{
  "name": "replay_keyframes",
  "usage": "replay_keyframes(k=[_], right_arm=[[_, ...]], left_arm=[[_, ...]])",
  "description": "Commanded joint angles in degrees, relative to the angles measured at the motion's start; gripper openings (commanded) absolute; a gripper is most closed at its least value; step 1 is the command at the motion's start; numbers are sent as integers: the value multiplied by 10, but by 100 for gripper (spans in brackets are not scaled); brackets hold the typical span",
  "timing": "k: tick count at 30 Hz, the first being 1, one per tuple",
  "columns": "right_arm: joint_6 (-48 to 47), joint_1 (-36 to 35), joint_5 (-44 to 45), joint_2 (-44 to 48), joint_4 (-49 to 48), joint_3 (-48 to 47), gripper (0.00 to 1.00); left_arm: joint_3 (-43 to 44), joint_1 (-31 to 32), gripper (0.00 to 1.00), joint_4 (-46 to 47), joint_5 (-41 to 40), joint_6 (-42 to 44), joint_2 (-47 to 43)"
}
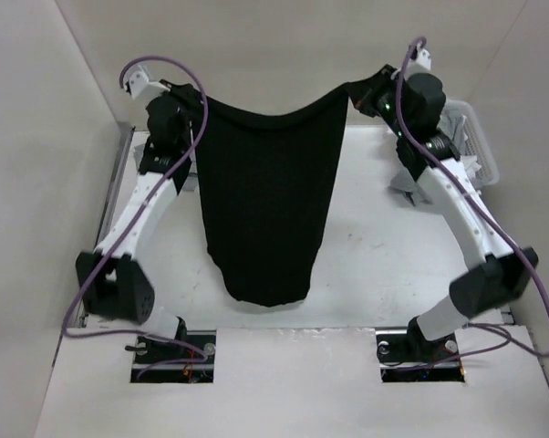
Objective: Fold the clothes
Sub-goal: Flatten the tank top out
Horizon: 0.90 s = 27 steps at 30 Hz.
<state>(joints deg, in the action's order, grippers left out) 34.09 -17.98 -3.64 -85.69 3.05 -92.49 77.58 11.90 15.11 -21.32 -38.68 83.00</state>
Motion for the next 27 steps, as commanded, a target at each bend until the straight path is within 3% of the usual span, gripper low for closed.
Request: replay_keyframes(k=[1,8,13,16,20,27], right_arm=[[19,20,-57,-33,-10,-136,0],[21,28,-79,-84,44,-348,0],[15,26,-81,-46,47,-346,0],[6,26,-74,6,27,-258,0],[12,23,-54,120,-35,-36,0],[18,-75,-1,376,-86,383,0]], left_arm=[[112,-34,0,-25,65,-42,40],[242,-47,0,-45,80,-29,41],[224,-47,0,-33,78,3,-12],[169,-44,1,-14,72,5,-47],[67,-16,1,6,60,9,-94],[-299,66,1,37,-30,-3,-291]])
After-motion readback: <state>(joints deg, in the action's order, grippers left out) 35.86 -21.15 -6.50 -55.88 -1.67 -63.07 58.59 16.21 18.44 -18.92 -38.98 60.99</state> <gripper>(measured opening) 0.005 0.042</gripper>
